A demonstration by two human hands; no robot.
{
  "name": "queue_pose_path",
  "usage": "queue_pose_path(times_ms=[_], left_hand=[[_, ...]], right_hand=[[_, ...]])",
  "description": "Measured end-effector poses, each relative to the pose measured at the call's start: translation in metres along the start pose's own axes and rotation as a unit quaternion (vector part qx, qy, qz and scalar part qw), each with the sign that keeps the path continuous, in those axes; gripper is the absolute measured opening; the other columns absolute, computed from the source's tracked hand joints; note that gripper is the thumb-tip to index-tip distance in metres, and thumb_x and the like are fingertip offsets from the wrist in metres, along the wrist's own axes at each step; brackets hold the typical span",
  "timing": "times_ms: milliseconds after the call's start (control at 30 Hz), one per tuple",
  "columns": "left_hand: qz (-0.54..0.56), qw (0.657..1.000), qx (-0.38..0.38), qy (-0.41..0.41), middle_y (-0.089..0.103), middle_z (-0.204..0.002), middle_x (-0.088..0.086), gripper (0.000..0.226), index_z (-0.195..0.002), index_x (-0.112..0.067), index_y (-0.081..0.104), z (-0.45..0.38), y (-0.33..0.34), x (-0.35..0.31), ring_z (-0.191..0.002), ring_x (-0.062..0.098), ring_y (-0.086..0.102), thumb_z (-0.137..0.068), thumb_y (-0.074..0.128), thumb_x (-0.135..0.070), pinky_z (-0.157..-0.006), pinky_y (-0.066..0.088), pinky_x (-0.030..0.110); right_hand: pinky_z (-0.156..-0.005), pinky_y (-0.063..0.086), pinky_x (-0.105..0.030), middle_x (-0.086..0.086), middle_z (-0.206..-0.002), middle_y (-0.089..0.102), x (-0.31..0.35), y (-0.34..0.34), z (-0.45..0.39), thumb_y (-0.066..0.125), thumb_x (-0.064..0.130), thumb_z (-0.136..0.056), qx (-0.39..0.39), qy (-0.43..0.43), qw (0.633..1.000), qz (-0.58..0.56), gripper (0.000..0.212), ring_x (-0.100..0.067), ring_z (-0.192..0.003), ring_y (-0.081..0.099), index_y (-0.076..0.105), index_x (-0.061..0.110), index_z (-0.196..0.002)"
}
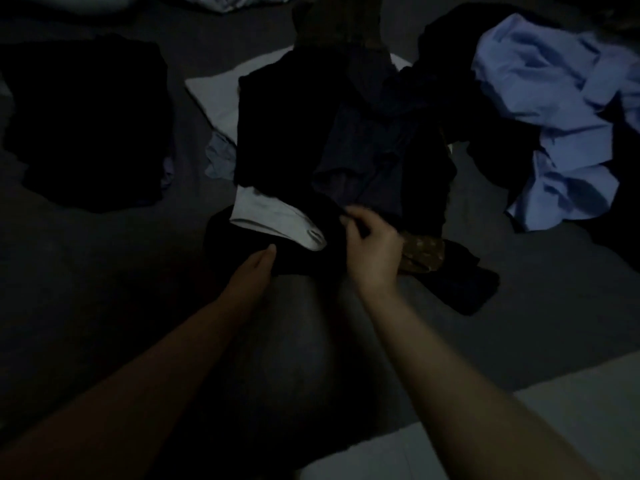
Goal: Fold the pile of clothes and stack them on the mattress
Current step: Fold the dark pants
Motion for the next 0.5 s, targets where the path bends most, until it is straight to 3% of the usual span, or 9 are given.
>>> queue_pose_path(times_ms=[133, 200, 267, 367, 433, 500], left_hand=[[0.157, 0.987, -0.046, -0.005, 0.053, -0.131, 0.005, 0.051, -0.129, -0.022, 0.047, 0.025, -0.004, 0.002, -0.113, 0.017, 0.052, -0.088, 0.051, -0.053, -0.101, 0.041, 0.037], [0.156, 0.987, -0.036, 0.021, 0.048, -0.132, 0.0, 0.073, -0.141, -0.026, 0.033, 0.035, 0.001, 0.0, -0.114, 0.016, 0.052, -0.08, 0.066, -0.047, -0.096, 0.045, 0.035], [0.082, 0.994, -0.001, 0.072, 0.041, -0.133, -0.004, 0.09, -0.146, -0.03, 0.023, 0.042, 0.011, -0.006, -0.118, 0.015, 0.047, -0.074, 0.076, -0.037, -0.096, 0.044, 0.033], [-0.064, 0.987, 0.064, 0.131, 0.038, -0.139, -0.007, 0.101, -0.149, -0.024, 0.016, 0.043, 0.024, 0.004, -0.125, 0.012, 0.041, -0.072, 0.081, -0.026, -0.105, 0.038, 0.033], [-0.155, 0.979, 0.063, 0.114, 0.038, -0.146, 0.002, 0.093, -0.149, -0.023, 0.018, 0.042, 0.026, 0.025, -0.133, 0.02, 0.039, -0.077, 0.075, -0.033, -0.11, 0.034, 0.039], [-0.224, 0.972, 0.017, 0.072, 0.043, -0.143, 0.007, 0.068, -0.146, -0.02, 0.029, 0.047, 0.023, 0.048, -0.13, 0.026, 0.043, -0.086, 0.059, -0.035, -0.11, 0.033, 0.04]], right_hand=[[-0.079, 0.051, -0.021, -0.002, -0.098, 0.073, -0.015, 0.002, 0.099, 0.065, 0.008, -0.085, 0.101, 0.102, 0.989, -0.036, 0.018, -0.01, -0.084, 0.067, 0.074, 0.013, -0.1], [-0.078, 0.047, -0.011, -0.003, -0.1, 0.073, -0.021, 0.007, 0.142, 0.065, 0.006, -0.085, 0.194, 0.131, 0.972, -0.028, 0.02, -0.002, -0.086, 0.064, 0.074, 0.013, -0.101], [-0.075, 0.039, 0.0, -0.002, -0.103, 0.072, -0.022, 0.012, 0.179, 0.065, 0.006, -0.085, 0.284, 0.157, 0.945, -0.037, 0.022, 0.015, -0.084, 0.057, 0.073, 0.011, -0.104], [-0.074, 0.038, 0.002, 0.002, -0.103, 0.072, -0.026, 0.016, 0.216, 0.065, 0.009, -0.084, 0.332, 0.191, 0.923, -0.034, 0.022, 0.025, -0.073, 0.053, 0.073, 0.014, -0.104], [-0.072, 0.039, 0.0, 0.014, -0.095, 0.071, -0.028, 0.019, 0.229, 0.067, 0.013, -0.083, 0.407, 0.181, 0.895, -0.035, 0.021, 0.023, -0.069, 0.054, 0.073, 0.013, -0.103], [-0.071, 0.04, -0.001, 0.029, -0.082, 0.065, -0.028, 0.021, 0.235, 0.07, 0.014, -0.082, 0.495, 0.157, 0.853, -0.047, 0.021, 0.024, -0.064, 0.052, 0.073, 0.009, -0.102]])
Point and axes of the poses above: each hand's wrist, its own z-axis away from the middle knuckle, its own y-axis out of the palm, x = y × z, the point moved 3 cm from there along -z, towards the middle knuckle
